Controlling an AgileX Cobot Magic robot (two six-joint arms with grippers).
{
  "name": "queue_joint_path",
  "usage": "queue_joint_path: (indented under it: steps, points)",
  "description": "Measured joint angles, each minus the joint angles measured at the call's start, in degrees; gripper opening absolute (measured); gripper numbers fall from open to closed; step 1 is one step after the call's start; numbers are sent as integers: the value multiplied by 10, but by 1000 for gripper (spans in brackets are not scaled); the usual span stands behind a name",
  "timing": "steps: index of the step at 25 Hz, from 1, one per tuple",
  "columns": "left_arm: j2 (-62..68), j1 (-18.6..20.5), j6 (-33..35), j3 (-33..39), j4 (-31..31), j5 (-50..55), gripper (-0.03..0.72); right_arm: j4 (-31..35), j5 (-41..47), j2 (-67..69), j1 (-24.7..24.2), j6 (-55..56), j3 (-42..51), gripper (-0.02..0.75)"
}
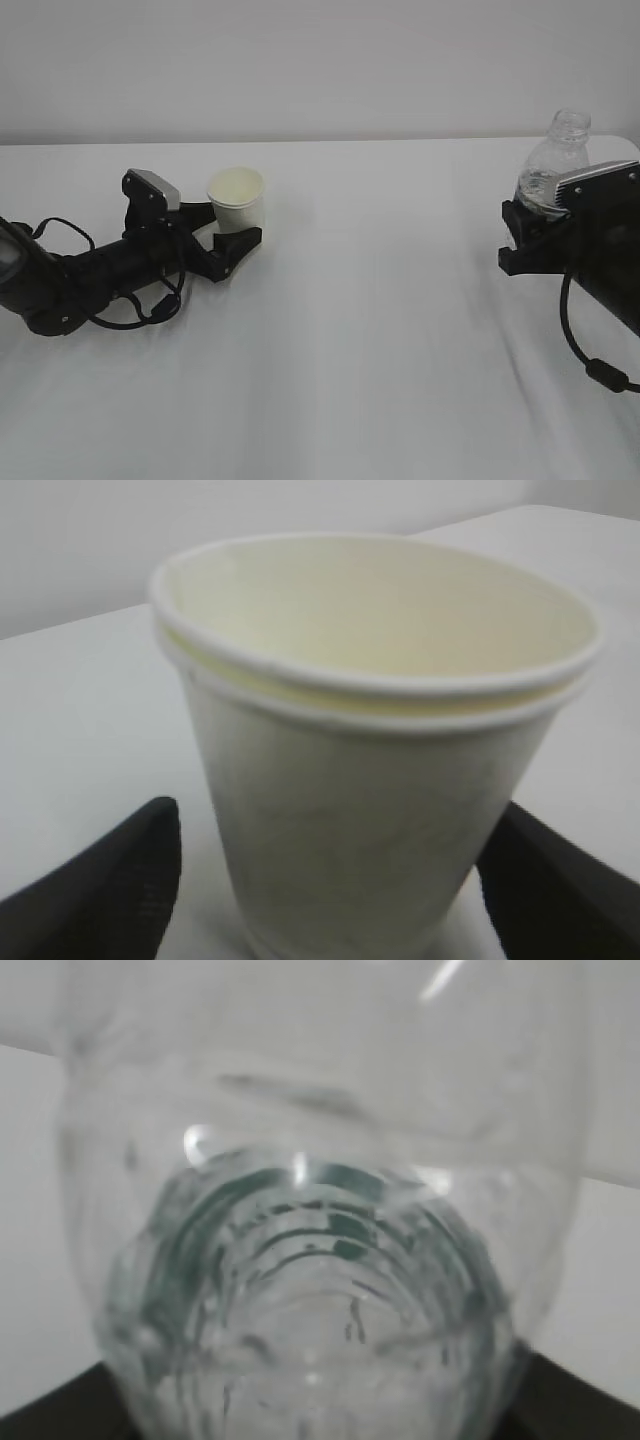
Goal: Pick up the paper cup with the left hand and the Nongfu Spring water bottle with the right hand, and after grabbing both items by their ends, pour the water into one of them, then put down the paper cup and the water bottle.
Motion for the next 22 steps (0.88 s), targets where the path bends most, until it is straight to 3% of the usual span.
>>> queue_joint_path:
  steps: [22]
  points:
    - [0, 0, -14, -22, 12, 0, 692, -2, 0, 0, 0, 0, 0, 428]
